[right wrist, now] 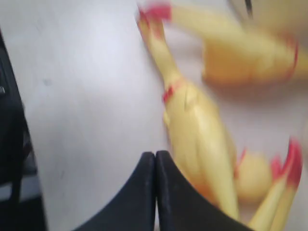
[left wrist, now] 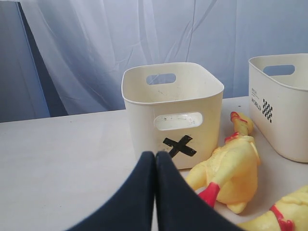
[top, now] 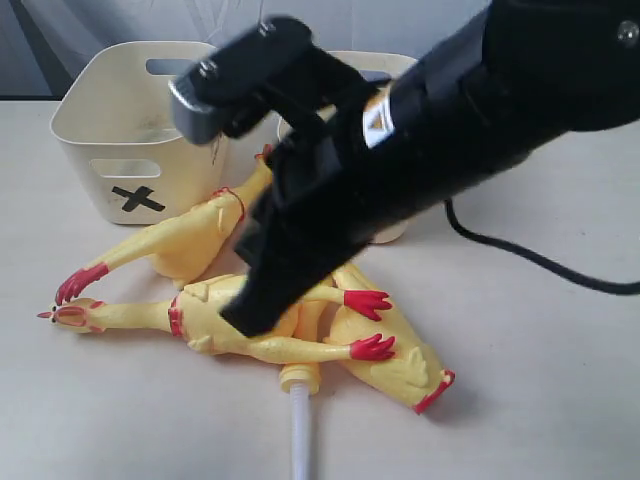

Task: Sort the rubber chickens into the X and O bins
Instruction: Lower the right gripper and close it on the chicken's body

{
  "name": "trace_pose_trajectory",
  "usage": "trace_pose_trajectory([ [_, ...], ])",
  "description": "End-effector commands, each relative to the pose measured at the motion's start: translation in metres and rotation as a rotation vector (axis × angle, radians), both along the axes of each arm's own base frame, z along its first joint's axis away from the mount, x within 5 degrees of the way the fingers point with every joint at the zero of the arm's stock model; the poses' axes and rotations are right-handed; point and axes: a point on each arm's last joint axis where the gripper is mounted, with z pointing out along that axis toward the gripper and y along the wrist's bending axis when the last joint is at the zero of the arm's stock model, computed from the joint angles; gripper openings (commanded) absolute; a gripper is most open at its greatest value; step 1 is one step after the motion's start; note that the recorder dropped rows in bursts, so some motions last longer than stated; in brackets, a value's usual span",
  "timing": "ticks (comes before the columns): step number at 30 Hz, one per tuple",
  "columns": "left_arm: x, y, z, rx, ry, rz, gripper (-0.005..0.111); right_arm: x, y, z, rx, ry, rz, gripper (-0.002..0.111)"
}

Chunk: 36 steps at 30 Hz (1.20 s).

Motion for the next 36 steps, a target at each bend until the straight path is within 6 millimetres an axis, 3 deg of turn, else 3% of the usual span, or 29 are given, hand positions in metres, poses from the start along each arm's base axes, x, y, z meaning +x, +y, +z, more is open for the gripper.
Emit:
trace_pose_trajectory([
  [1, 0.000, 0.000, 0.002, -0.009, -0.017, -0.002, 0.000, 0.029, 0.024, 0.001, 0.133, -0.337, 0.045, -0.001],
  [2, 0.000, 0.000, 0.002, -0.009, -0.017, -0.002, 0.000, 0.032, 0.027, -0.007, 0.102, -0.342, 0.057, -0.001],
  [5, 0.000, 0.000, 0.002, -0.009, -0.017, -0.002, 0.000, 0.047, 0.044, -0.060, -0.037, -0.283, 0.096, -0.001],
  [6, 0.000, 0.000, 0.002, -0.009, -0.017, -0.002, 0.000, 0.049, 0.047, -0.069, -0.066, -0.284, 0.109, 0.001],
  [8, 0.000, 0.000, 0.002, -0.009, -0.017, -0.002, 0.000, 0.054, 0.050, -0.089, -0.136, -0.292, 0.146, 0.013],
  [10, 0.000, 0.000, 0.002, -0.009, -0.017, -0.002, 0.000, 0.057, 0.053, -0.103, -0.173, -0.283, 0.160, 0.037],
  [12, 0.000, 0.000, 0.002, -0.009, -0.017, -0.002, 0.000, 0.057, 0.053, -0.108, -0.188, -0.268, 0.164, 0.069],
  [13, 0.000, 0.000, 0.002, -0.009, -0.017, -0.002, 0.000, 0.057, 0.053, -0.109, -0.192, -0.256, 0.162, 0.091],
  [14, 0.000, 0.000, 0.002, -0.009, -0.017, -0.002, 0.000, 0.056, 0.052, -0.110, -0.194, -0.242, 0.156, 0.103],
  [20, 0.000, 0.000, 0.002, -0.009, -0.017, -0.002, 0.000, 0.052, 0.043, -0.120, -0.344, -0.206, 0.248, 0.100],
  [24, 0.000, 0.000, 0.002, -0.009, -0.017, -0.002, 0.000, 0.054, 0.047, -0.130, -0.342, -0.205, 0.242, 0.100],
  [36, 0.000, 0.000, 0.002, -0.009, -0.017, -0.002, 0.000, 0.058, 0.055, -0.186, -0.427, -0.129, 0.268, 0.099],
])
